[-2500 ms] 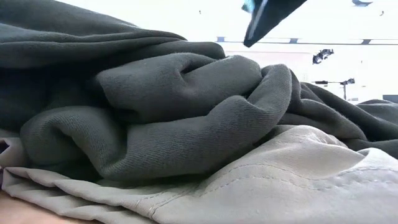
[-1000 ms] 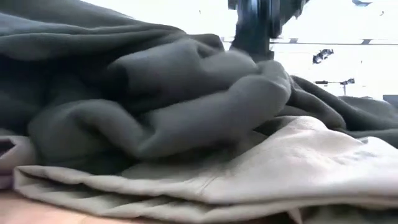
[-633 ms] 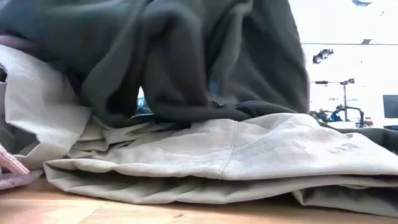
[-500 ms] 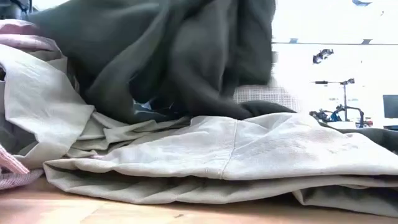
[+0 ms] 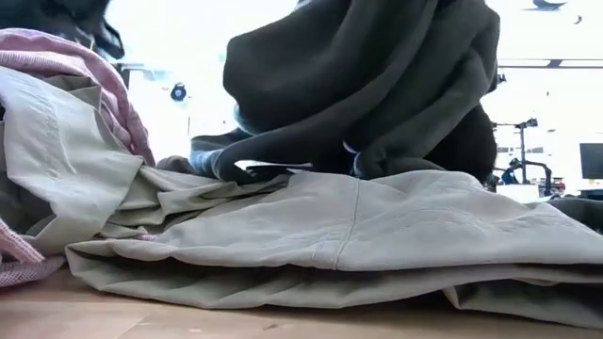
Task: Sort clothes
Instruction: Put the gray pants into the laundry bin
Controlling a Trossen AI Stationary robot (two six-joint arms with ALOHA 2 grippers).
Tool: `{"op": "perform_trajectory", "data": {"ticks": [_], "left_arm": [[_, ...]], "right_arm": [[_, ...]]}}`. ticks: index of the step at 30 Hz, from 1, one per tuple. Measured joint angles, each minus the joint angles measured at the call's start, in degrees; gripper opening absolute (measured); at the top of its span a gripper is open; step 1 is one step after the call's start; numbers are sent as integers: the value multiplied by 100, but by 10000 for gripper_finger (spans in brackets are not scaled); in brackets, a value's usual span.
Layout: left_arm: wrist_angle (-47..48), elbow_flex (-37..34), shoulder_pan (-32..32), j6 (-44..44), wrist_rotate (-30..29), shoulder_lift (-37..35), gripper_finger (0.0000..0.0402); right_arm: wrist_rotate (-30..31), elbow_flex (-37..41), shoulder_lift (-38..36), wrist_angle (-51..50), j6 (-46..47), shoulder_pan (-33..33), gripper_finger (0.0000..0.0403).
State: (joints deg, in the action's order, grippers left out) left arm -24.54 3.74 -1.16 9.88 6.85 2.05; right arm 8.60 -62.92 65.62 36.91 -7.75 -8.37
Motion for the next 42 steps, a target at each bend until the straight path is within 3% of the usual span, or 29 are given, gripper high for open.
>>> {"op": "perform_trajectory", "data": {"ticks": [4,7,18,23,27,32,37,42], "left_arm": [[-383,388,207,7,166,314,3],[-792,700,489,-197,210,931,3],[-1289,2740,1340,-841,-647,5476,3],[-798,3620,1345,-1072,-409,6805,3],[633,4194,1368,-1122,-510,7113,3],[2177,4694,1365,-1073,-1335,7019,3],[2405,4743,1376,-1057,-1908,6792,3],[2537,4741,1376,-1059,-1960,6677,3]], "right_arm": [[-11,0,2,17,0,-74,30],[-13,0,2,-7,34,-74,30],[-573,0,0,-279,693,-152,30],[-572,-7,-7,-1059,1068,-514,30],[-552,-13,46,-2741,1949,-855,30],[-523,-4,519,-4725,3117,-1348,30],[-534,-4,1163,-6010,3617,-1561,41],[-520,-2,1739,-6262,3573,-1445,47]]}}
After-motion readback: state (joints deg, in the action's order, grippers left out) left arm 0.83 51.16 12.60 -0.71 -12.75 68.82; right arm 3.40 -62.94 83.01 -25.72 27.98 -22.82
